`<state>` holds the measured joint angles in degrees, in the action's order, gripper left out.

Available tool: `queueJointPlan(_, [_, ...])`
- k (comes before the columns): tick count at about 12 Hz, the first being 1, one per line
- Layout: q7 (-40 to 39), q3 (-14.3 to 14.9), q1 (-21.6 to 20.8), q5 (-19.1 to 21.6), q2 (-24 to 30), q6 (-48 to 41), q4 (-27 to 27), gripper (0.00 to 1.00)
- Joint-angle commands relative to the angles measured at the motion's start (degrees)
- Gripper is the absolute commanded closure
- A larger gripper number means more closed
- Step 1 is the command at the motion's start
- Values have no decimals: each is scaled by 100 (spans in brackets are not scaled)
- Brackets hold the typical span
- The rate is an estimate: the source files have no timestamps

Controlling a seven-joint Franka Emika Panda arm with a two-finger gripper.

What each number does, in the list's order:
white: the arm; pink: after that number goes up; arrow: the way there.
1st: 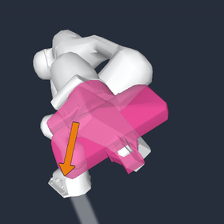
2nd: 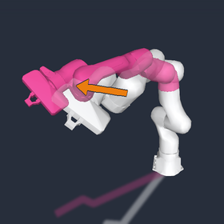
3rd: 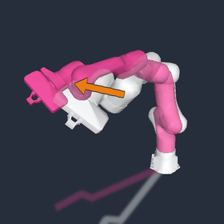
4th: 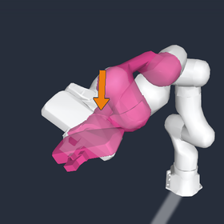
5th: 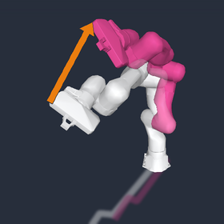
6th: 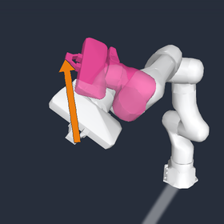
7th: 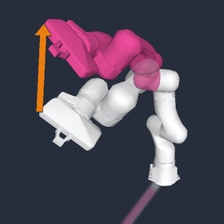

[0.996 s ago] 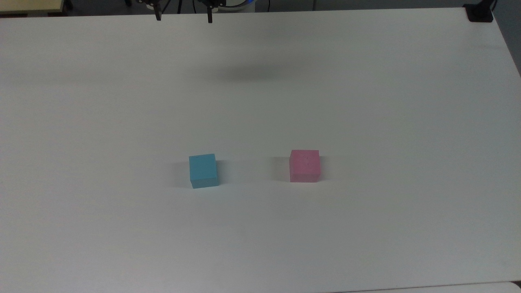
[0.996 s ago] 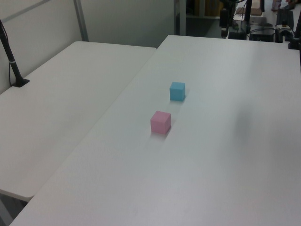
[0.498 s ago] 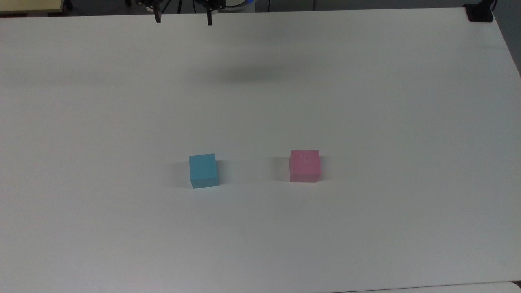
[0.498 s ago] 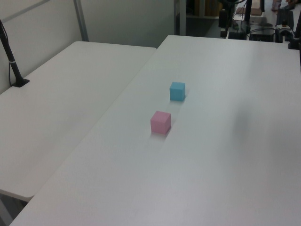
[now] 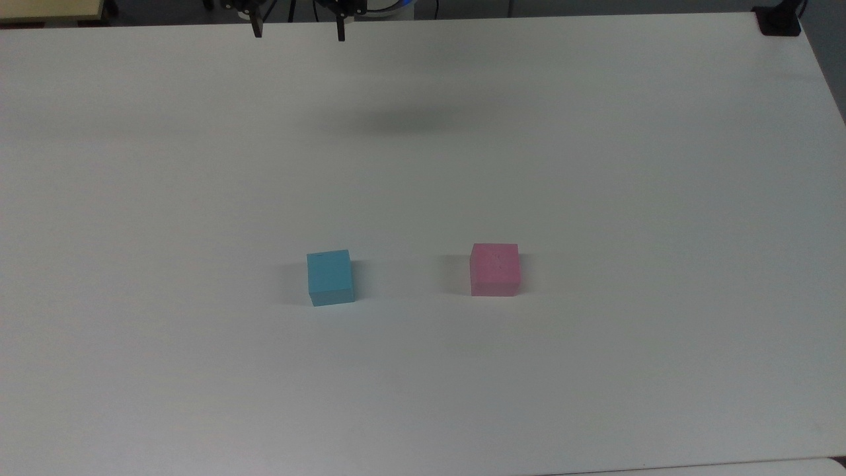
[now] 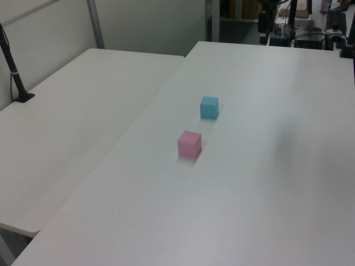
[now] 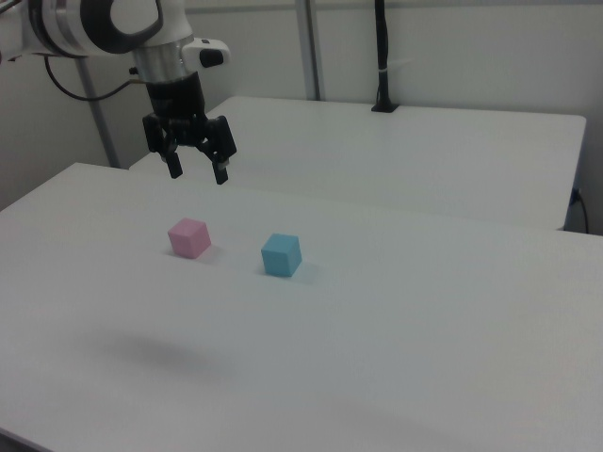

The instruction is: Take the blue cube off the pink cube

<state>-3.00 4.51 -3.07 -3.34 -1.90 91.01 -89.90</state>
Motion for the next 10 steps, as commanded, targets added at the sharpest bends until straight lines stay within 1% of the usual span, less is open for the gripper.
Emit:
queueJointPlan(1, [-140,-20,78,150,-64,119,34,0])
queueJointPlan(5, [-201,-20,78,150,-82,154,34,0])
queueJointPlan(6, [-436,-20,87,150,-82,137,34,0])
queueJointPlan(7, [-508,-3,130,150,-65,84,34,0])
queueJointPlan(10, [-456,41,131,141,-65,75,34,0])
